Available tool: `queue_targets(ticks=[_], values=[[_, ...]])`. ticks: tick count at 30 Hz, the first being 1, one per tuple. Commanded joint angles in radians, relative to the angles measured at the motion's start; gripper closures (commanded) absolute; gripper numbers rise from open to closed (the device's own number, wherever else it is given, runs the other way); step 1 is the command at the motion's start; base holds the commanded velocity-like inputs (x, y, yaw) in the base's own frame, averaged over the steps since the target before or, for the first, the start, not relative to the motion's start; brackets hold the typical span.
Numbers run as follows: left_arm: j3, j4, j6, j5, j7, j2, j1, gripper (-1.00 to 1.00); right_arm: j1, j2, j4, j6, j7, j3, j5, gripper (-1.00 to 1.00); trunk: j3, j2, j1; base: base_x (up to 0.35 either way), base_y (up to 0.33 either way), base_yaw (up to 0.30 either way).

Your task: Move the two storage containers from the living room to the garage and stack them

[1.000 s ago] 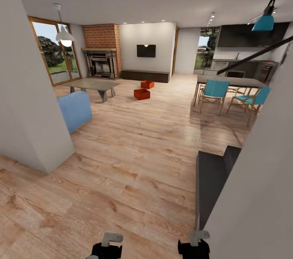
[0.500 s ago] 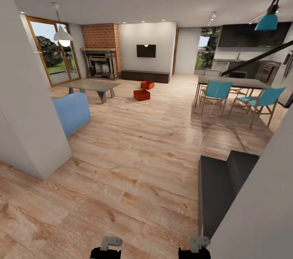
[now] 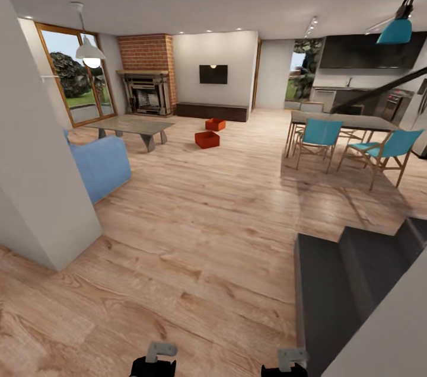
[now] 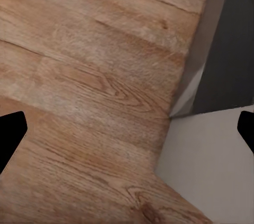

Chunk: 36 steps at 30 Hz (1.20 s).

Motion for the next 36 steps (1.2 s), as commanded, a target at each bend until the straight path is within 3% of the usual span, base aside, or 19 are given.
queue_targets(ticks=[1,15,31,36], values=[[-0.009,0.0,-0.003,0.01,0.005,0.0,-0.001,-1.0,0.0,0.0,-0.001,0.006,-0.007,0.004,0.007,-1.0,-0.001,-0.001,0.0,0.214,0.247,0.0],[-0.013,0.0,-0.005,0.009,0.005,0.001,-0.001,-1.0,0.0,0.001,-0.002,0.004,-0.007,0.003,0.007,-1.0,-0.001,-0.001,0.0,0.188,0.287,0.0],[-0.015,0.005,-0.014,0.002,0.003,0.0,-0.001,-1.0,0.0,0.0,-0.002,0.001,-0.007,0.002,0.009,-1.0,-0.001,-0.001,0.0,0.297,0.032,0.0],[-0.015,0.006,-0.008,0.001,0.002,-0.001,-0.001,-1.0,0.0,0.001,-0.003,0.0,-0.007,-0.032,0.009,-1.0,-0.001,-0.001,0.0,0.335,0.0,0.0]])
